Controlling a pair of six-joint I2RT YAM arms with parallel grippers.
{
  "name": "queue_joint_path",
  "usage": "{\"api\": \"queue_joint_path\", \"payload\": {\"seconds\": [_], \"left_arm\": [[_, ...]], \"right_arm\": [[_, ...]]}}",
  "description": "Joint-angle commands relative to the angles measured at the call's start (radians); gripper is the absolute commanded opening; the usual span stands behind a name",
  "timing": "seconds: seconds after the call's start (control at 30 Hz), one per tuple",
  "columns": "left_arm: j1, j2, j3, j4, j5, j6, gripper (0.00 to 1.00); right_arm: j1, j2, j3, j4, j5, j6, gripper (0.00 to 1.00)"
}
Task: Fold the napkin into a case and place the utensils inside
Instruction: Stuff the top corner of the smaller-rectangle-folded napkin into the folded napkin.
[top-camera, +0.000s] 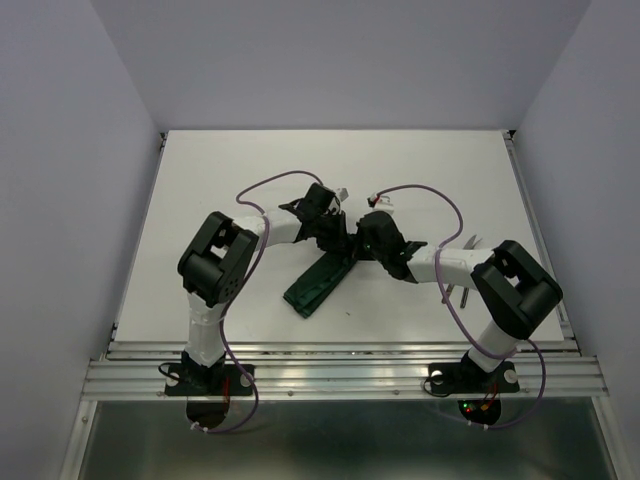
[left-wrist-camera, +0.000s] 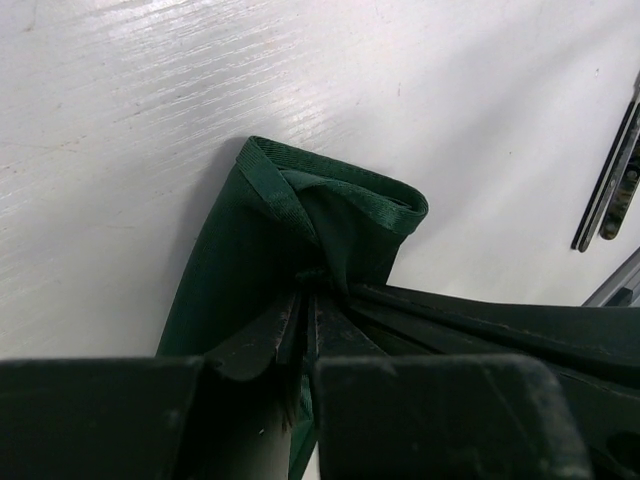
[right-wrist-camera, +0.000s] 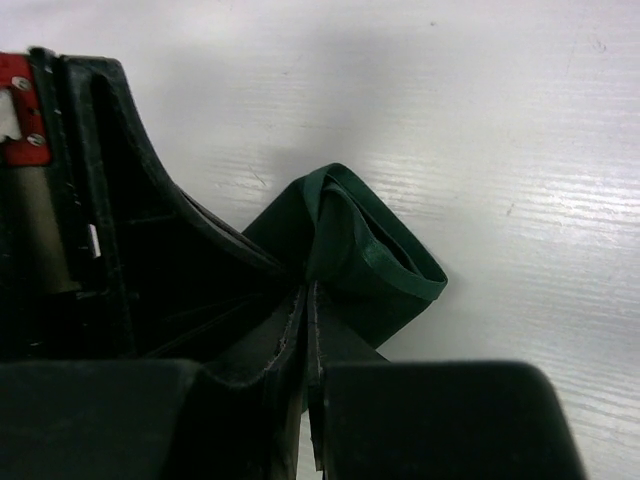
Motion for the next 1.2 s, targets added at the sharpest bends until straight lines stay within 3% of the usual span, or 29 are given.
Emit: {"api": "queue_joint_path", "payload": {"seconds": [0.0,0.1,0.7,0.77,0.8,0.9,1.17], "left_arm": [[-0.018,-0.074,0.018,-0.03,0.029,0.035,0.21],[-0.018,-0.09,0.017,-0.042,0.026,0.044,0.29],[-0.016,-0.168,-0.025,-0.071,0.032,0.092,0.39],[-0.016,-0.186,-0.034,-0.071,0.029,0.098,0.26],[-0.015,-0.193,-0.035,-0.069,0.029,0.101,0.26],[-0.004,-0.205,-0.045,-0.068,0.028,0.104,0.02],[0.028,-0.184,-0.083,-0.019,0.012,0.06,0.0]], "right_arm": [[0.01,-0.032,-0.017,0.043,0.015,0.01,0.08],[0.01,-0.03,-0.015,0.043,0.016,0.013,0.08],[0.01,-0.045,-0.022,0.04,0.027,0.014,0.08],[0.01,-0.045,-0.022,0.039,0.029,0.013,0.08],[0.01,-0.045,-0.022,0.039,0.029,0.013,0.08],[0.01,-0.045,-0.02,0.037,0.026,0.013,0.08],[0.01,-0.044,-0.017,0.034,0.023,0.01,0.08]]}}
